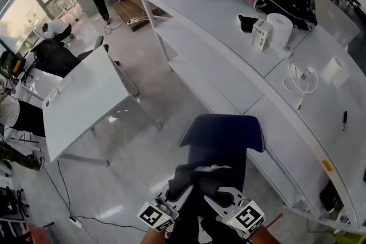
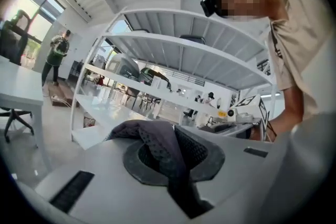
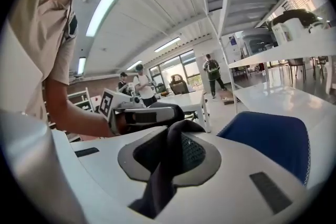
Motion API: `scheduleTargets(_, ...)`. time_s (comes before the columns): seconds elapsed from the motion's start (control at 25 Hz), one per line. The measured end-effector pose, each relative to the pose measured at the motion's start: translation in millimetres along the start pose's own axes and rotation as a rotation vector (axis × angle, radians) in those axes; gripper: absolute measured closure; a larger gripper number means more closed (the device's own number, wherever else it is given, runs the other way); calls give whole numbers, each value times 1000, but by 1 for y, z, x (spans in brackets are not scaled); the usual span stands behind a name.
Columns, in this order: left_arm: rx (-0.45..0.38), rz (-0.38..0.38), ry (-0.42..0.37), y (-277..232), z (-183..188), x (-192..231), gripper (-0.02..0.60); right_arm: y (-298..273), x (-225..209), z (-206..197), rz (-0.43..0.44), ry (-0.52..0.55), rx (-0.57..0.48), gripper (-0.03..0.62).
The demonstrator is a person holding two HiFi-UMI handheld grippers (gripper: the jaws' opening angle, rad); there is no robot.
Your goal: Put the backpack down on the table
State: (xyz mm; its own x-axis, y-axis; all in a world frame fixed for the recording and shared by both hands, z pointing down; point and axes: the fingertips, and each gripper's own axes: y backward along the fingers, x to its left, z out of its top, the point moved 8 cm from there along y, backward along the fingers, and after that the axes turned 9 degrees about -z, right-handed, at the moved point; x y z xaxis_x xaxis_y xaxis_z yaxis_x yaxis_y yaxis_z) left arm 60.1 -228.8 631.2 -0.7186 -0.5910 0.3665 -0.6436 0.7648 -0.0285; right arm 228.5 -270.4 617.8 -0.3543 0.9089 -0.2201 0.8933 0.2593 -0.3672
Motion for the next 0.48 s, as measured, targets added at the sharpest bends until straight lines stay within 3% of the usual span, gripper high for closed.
scheduleTargets(0.24,-102,122,-41,72,48,-49,541,6,63,44,28,87,-34,530)
scheduleTargets(0.48,-190,213,-143,137,109,-42,541,-24,106,106,83,123,-125,531)
